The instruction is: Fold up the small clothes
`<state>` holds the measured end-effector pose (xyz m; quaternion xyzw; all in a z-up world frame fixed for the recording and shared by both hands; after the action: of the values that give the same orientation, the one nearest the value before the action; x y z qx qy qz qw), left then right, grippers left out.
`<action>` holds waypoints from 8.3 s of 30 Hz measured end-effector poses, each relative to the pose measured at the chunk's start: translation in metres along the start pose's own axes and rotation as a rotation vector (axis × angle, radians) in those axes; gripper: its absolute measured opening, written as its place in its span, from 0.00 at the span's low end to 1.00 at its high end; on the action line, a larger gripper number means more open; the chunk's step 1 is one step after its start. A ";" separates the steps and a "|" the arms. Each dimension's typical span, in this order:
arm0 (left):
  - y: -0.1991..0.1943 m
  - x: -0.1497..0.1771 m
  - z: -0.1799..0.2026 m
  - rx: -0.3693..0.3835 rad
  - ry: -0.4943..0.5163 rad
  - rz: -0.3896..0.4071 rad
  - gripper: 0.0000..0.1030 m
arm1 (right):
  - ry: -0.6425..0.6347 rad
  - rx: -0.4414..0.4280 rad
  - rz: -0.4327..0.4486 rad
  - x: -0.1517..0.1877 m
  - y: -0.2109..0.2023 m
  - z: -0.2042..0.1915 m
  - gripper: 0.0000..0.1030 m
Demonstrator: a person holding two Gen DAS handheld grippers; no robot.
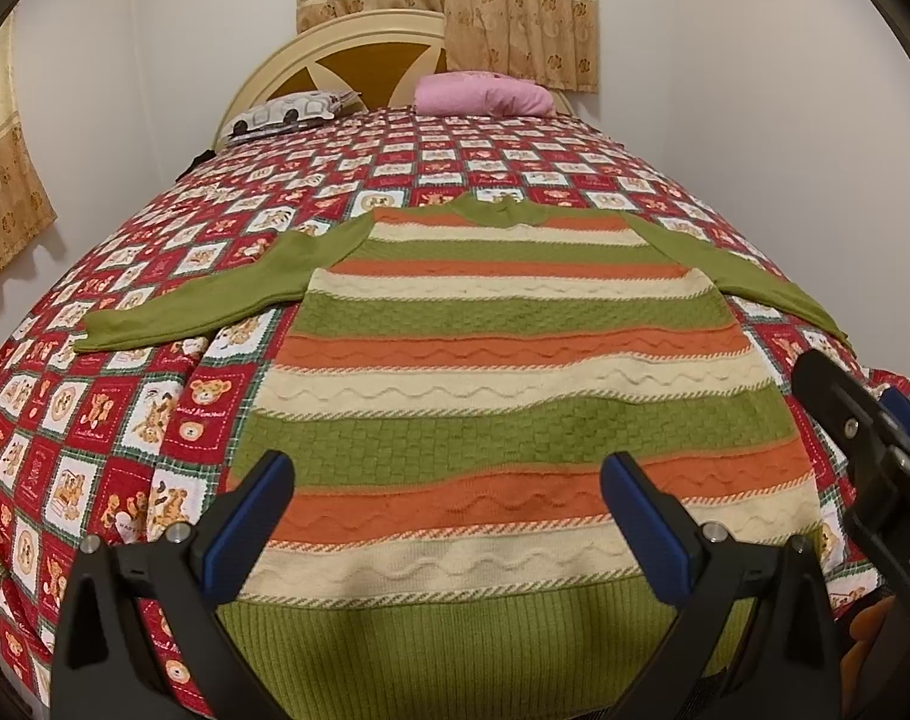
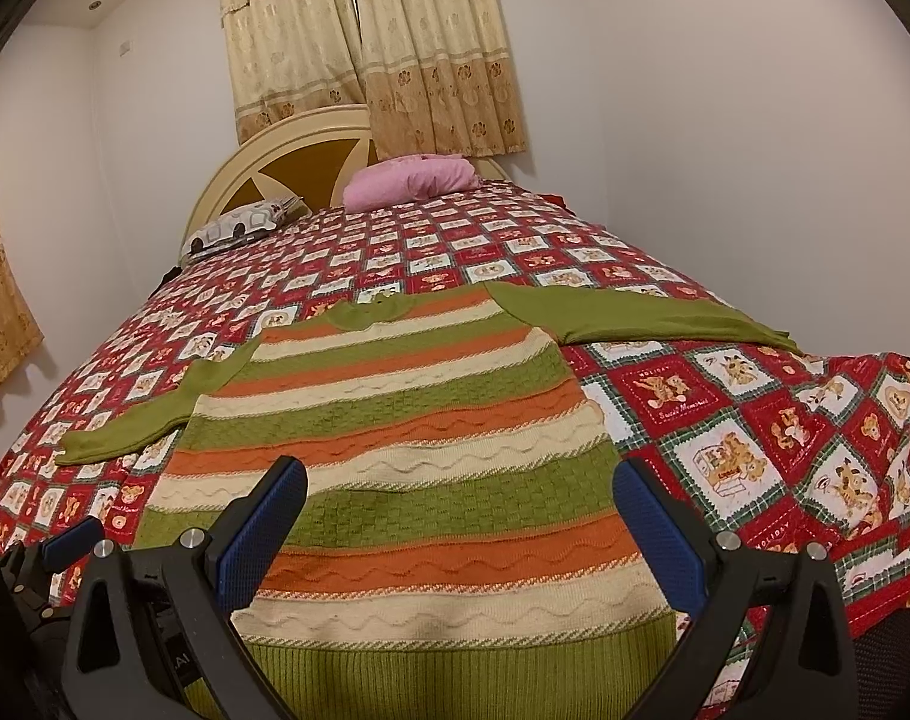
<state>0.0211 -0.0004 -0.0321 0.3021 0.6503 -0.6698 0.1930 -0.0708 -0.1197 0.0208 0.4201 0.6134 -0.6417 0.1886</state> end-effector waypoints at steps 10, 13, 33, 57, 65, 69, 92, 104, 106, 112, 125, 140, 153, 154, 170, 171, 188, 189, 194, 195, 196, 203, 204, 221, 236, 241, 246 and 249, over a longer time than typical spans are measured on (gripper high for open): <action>0.001 0.001 0.000 0.002 0.000 -0.001 1.00 | -0.002 0.000 0.000 0.000 0.001 0.000 0.99; 0.003 0.001 0.000 0.001 0.001 -0.005 1.00 | -0.002 0.002 -0.003 0.002 0.003 0.000 0.99; 0.038 -0.002 -0.007 -0.007 -0.022 -0.072 1.00 | 0.001 0.041 -0.093 0.014 0.040 0.009 0.99; 0.115 -0.102 -0.060 -0.136 -0.043 0.066 1.00 | 0.245 0.239 -0.067 -0.061 0.096 0.172 0.99; 0.168 -0.091 -0.078 -0.162 -0.077 -0.063 1.00 | 0.631 0.258 -0.121 -0.084 0.122 0.319 0.62; 0.168 -0.089 -0.081 -0.138 -0.113 -0.070 1.00 | 0.778 0.236 -0.166 -0.088 0.148 0.367 0.61; 0.187 -0.088 -0.097 -0.062 -0.229 -0.148 1.00 | 0.938 0.153 -0.153 -0.100 0.219 0.435 0.07; 0.187 -0.088 -0.098 -0.043 -0.242 -0.140 1.00 | 0.487 0.065 -0.077 -0.205 0.184 0.242 0.07; 0.186 -0.087 -0.100 -0.035 -0.249 -0.136 1.00 | 0.400 0.050 -0.072 -0.213 0.188 0.194 0.07; 0.183 -0.086 -0.105 -0.023 -0.280 -0.120 1.00 | 0.209 -0.111 -0.152 -0.206 0.230 0.044 0.06; 0.169 -0.076 -0.152 -0.076 -0.533 -0.049 1.00 | -0.076 -0.366 -0.367 -0.119 0.307 -0.180 0.06; 0.175 -0.078 -0.150 -0.076 -0.508 -0.064 1.00 | -0.162 -0.668 -0.579 -0.076 0.338 -0.244 0.11; 0.175 -0.078 -0.149 -0.078 -0.512 -0.061 1.00 | -0.188 -0.526 -0.472 -0.075 0.352 -0.241 0.11; 0.175 -0.078 -0.148 -0.080 -0.512 -0.061 1.00 | -0.190 -0.550 -0.486 -0.074 0.350 -0.243 0.11; 0.177 -0.080 -0.146 -0.090 -0.492 -0.071 1.00 | -0.128 -0.166 -0.295 -0.118 0.282 -0.018 0.12; 0.177 -0.080 -0.145 -0.090 -0.492 -0.071 1.00 | -0.105 -0.134 -0.287 -0.119 0.278 0.004 0.12; 0.180 -0.080 -0.146 -0.111 -0.477 -0.083 1.00 | -0.084 0.028 -0.329 -0.107 0.294 0.088 0.36; 0.180 -0.080 -0.146 -0.111 -0.477 -0.083 1.00 | -0.059 0.025 -0.336 -0.107 0.296 0.094 0.36; 0.180 -0.080 -0.145 -0.110 -0.478 -0.083 1.00 | -0.127 0.043 -0.353 -0.101 0.288 0.092 0.40; 0.180 -0.080 -0.145 -0.110 -0.477 -0.083 1.00 | -0.143 0.055 -0.358 -0.100 0.284 0.091 0.42; 0.180 -0.080 -0.146 -0.110 -0.478 -0.084 1.00 | -0.151 0.068 -0.358 -0.099 0.277 0.091 0.42; 0.181 -0.079 -0.145 -0.119 -0.471 -0.089 1.00 | -0.174 0.074 -0.170 -0.115 0.232 0.058 0.40; 0.180 -0.078 -0.146 -0.117 -0.473 -0.088 1.00 | -0.173 0.058 -0.167 -0.118 0.235 0.047 0.40; 0.114 -0.078 -0.284 -0.339 -0.637 0.035 1.00 | -0.181 -0.020 -0.277 -0.091 0.301 0.007 0.52; 0.183 -0.061 -0.423 -0.228 -0.979 -0.035 0.48 | -0.190 -0.011 -0.276 -0.090 0.303 0.006 0.53; 0.184 -0.065 -0.423 -0.243 -0.981 -0.010 0.43 | -0.191 -0.012 -0.276 -0.090 0.304 0.006 0.54; 0.182 -0.064 -0.425 -0.215 -0.967 0.017 0.11 | -0.186 -0.017 -0.274 -0.090 0.304 0.006 0.54; 0.184 -0.070 -0.424 -0.237 -0.950 -0.002 0.10 | -0.184 -0.019 -0.273 -0.090 0.304 0.006 0.54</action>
<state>0.2579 0.3941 -0.1132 -0.0614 0.5623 -0.6551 0.5009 0.2091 -0.2040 -0.1012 0.2706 0.6508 -0.6913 0.1591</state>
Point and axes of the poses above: each gripper's, at about its wrist camera, not at the fingertips, and y roughly the way its jaws point, z to its right, x to its underside, the point moved 3 cm from there along y, roughly the way its jaws point, and after that the axes turned 5 degrees about -z, right-handed, at the moved point
